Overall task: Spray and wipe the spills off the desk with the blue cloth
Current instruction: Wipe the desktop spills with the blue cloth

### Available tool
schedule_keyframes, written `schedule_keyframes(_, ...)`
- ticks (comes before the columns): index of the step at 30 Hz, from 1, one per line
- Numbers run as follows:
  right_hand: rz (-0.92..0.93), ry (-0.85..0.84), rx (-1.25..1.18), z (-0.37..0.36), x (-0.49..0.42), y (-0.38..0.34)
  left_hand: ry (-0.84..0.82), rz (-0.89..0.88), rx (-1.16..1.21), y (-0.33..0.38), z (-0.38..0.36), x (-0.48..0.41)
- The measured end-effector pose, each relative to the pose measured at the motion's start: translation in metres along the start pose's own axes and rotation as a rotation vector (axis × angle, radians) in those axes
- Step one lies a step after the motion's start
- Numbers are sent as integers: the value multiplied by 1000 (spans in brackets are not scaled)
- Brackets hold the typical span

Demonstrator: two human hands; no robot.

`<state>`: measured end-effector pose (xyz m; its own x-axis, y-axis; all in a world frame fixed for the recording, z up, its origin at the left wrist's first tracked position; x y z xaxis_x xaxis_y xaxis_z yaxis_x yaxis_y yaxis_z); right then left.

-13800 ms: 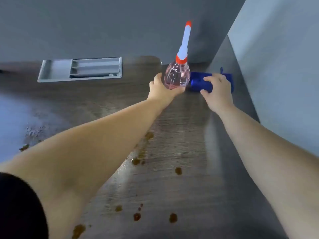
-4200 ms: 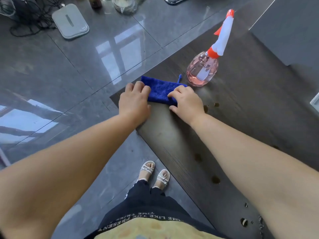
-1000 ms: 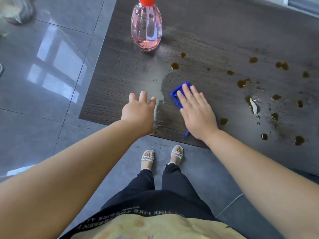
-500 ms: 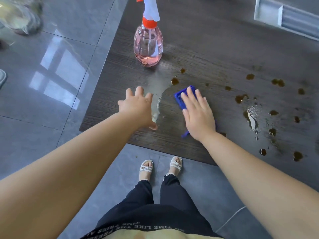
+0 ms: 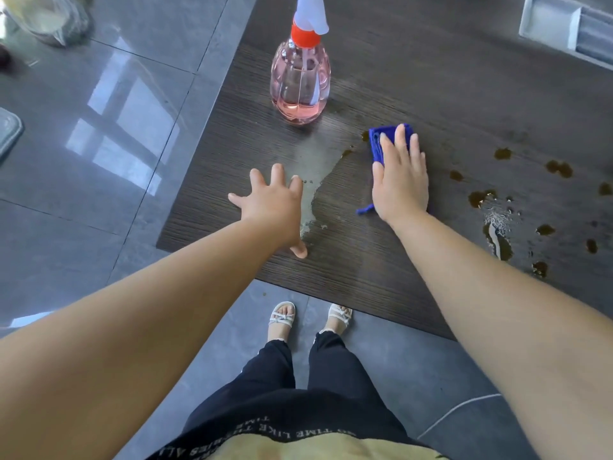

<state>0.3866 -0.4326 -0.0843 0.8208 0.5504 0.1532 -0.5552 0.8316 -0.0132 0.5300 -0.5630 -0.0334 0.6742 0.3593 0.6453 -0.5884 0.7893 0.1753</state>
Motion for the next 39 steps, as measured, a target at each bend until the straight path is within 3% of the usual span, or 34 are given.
schedule_keyframes(3, -45, -40, 22, 5, -32, -32, 2, 7, 7, 0, -1, -2)
schedule_keyframes(9, 511, -61, 97, -2, 39, -10, -9, 8, 15, 0, 0, -2)
schedule_keyframes(11, 595, -77, 112, -3, 38, 10, -19, 5, 23, 1, 0, -1)
schedule_keyframes(13, 488, -70, 108, 0, 15, 13, -22, 1, 29, 0, 0, -1)
schedule_keyframes(17, 47, -56, 48, 9, -47, -24, -12, 8, 28, 0, 0, -2)
schedule_keyframes(19, 49, -60, 58, 10, -49, -40, -5, 7, 27, -1, 0, -2)
schedule_keyframes(23, 465, -79, 107, 7, 3, -20, -8, 3, 24, -1, 1, -2)
schedule_keyframes(25, 571, -100, 100, 9, 12, 3, -3, 5, 23, -1, 0, -2)
schedule_keyframes(27, 466, -90, 117, 10, -9, 11, 4, 6, 22, -1, 0, -1)
schedule_keyframes(30, 136, -80, 72, 13, -50, -16, 15, 2, 26, -1, 0, -1)
schedule_keyframes(32, 53, -78, 70, 11, -56, -37, 27, 4, 33, -2, -1, -1)
schedule_keyframes(34, 175, -69, 103, 8, -39, -46, 29, 7, 34, -3, -1, -1)
schedule_keyframes(37, 555, -76, 132, 2, 15, -24, 30, 0, 28, -2, -1, 0)
schedule_keyframes(39, 698, -104, 136, 0, 35, 4, 36, -8, 29, -3, -2, 0)
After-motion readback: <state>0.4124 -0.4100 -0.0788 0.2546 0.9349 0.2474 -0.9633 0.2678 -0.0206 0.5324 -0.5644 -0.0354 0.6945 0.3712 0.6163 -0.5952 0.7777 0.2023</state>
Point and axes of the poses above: each hand's wrist, its own x-axis away from the middle knuckle, its own z-axis out of the back of the hand, y = z × x, the point moved 1 cm from there along -x, towards the middle knuckle, and after that the axes turned 8 degrees about x, right-handed, at the moved point
